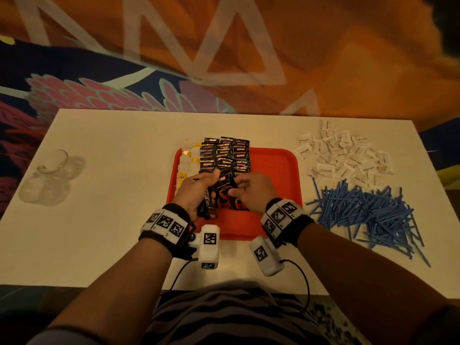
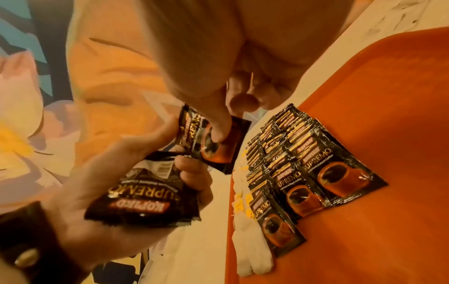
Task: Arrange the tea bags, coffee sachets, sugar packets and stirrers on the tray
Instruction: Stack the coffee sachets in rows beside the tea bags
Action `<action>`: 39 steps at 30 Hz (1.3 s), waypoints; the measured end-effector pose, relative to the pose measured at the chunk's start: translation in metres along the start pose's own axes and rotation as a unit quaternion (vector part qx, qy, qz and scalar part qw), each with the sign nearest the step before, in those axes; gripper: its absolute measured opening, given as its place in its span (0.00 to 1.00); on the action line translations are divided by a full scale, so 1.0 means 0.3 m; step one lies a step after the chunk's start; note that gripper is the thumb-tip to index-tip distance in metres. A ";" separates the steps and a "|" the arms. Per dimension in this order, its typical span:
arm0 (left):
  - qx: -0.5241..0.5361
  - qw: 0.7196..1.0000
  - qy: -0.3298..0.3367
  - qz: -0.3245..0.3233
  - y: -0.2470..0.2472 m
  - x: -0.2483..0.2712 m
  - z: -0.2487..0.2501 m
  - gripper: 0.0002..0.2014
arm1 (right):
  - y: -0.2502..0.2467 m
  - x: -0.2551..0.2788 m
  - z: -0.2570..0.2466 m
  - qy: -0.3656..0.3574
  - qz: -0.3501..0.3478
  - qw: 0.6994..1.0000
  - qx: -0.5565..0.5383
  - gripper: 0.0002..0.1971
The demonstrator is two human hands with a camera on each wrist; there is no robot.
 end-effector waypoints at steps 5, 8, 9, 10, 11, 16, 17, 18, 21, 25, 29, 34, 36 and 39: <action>-0.015 0.999 -0.013 0.048 0.014 0.000 -0.020 0.10 | 0.020 -0.003 -0.018 -0.013 0.002 0.999 -0.041 0.05; -0.014 0.998 -0.020 0.059 -0.001 -0.014 -0.048 0.12 | 0.028 0.002 -0.015 -0.009 -0.003 1.000 -0.026 0.06; -0.015 0.998 -0.020 0.055 -0.008 -0.022 -0.057 0.13 | 0.034 -0.001 -0.003 -0.006 -0.005 1.000 -0.021 0.06; -0.017 0.998 -0.020 0.052 -0.019 -0.030 -0.066 0.15 | 0.042 -0.001 0.010 -0.003 -0.009 1.000 -0.014 0.06; -0.023 0.998 -0.020 0.051 -0.032 -0.036 -0.076 0.16 | 0.051 0.001 0.022 0.000 -0.013 1.000 -0.005 0.06; -0.041 0.994 -0.036 0.093 -0.102 -0.052 -0.132 0.17 | 0.120 0.001 0.095 0.021 -0.029 0.997 0.067 0.08; -0.060 0.991 -0.031 0.117 -0.129 -0.056 -0.137 0.14 | 0.136 -0.003 0.123 0.036 -0.038 0.996 0.078 0.08; -0.089 0.987 -0.021 0.134 -0.149 -0.057 -0.134 0.10 | 0.149 -0.007 0.157 0.056 -0.046 0.994 0.086 0.07; -0.249 0.956 0.031 0.153 -0.192 -0.059 -0.100 0.06 | 0.176 -0.021 0.259 0.122 -0.049 0.989 0.072 0.08; -0.456 0.879 0.094 0.104 -0.192 -0.080 -0.095 0.15 | 0.204 -0.036 0.307 0.157 -0.043 0.984 0.075 0.08; -0.617 0.781 0.097 0.026 -0.159 -0.109 -0.154 0.24 | 0.217 -0.055 0.341 0.185 -0.009 0.981 0.055 0.07; -0.660 0.744 0.102 -0.013 -0.124 -0.122 -0.177 0.30 | 0.242 -0.073 0.334 0.184 0.003 0.983 0.029 0.10; -0.659 0.744 0.111 -0.017 -0.113 -0.125 -0.174 0.30 | 0.253 -0.079 0.334 0.185 0.003 0.982 0.024 0.11; -0.661 0.740 0.121 -0.014 -0.104 -0.124 -0.164 0.29 | 0.260 -0.081 0.349 0.193 0.008 0.981 0.027 0.11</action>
Point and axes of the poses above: each hand's wrist, its own x-axis away from the middle knuckle, its own y-axis out of the palm, z = x × y, the point moved 10 cm from there along -x, towards the middle knuckle, and after that the axes turned 2 degrees about -y, right-handed, at the moved point
